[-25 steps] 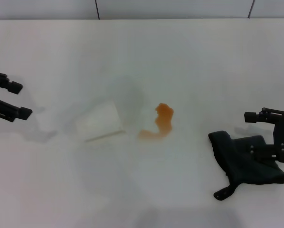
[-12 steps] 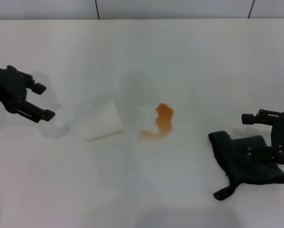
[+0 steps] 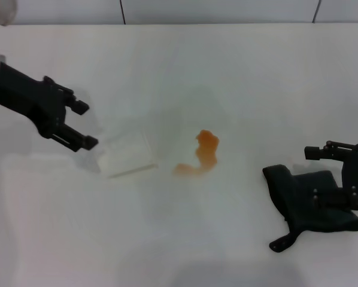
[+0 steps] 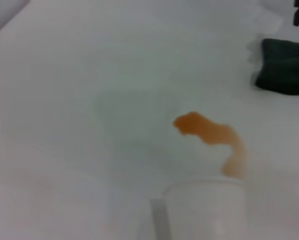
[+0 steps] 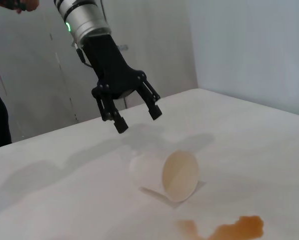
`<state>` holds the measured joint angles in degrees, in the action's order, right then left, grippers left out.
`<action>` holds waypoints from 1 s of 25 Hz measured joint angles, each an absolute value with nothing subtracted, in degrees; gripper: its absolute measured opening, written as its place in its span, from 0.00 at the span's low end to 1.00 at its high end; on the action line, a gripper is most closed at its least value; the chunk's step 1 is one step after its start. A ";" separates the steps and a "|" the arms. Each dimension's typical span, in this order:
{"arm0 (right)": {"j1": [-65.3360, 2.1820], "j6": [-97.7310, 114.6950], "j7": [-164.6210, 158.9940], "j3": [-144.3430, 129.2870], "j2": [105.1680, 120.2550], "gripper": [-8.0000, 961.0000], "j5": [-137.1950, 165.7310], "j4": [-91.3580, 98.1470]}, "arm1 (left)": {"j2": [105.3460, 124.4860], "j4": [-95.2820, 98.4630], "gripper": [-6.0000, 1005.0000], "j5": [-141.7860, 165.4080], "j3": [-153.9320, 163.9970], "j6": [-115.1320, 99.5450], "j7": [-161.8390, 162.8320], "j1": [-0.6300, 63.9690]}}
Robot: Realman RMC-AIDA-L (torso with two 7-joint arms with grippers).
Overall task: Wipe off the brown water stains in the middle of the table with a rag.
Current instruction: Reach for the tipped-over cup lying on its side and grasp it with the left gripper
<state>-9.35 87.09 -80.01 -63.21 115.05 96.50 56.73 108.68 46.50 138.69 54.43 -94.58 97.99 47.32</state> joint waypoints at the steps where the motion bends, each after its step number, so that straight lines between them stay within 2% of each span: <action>1: -9.44 87.18 -79.98 -63.20 115.05 0.86 96.50 56.56 | 108.82 46.47 0.87 138.71 55.14 -94.57 98.16 47.45; 25: -9.44 87.95 -79.42 -63.19 115.05 0.85 96.31 55.12 | 113.63 46.40 0.87 143.22 57.03 -90.96 99.73 49.06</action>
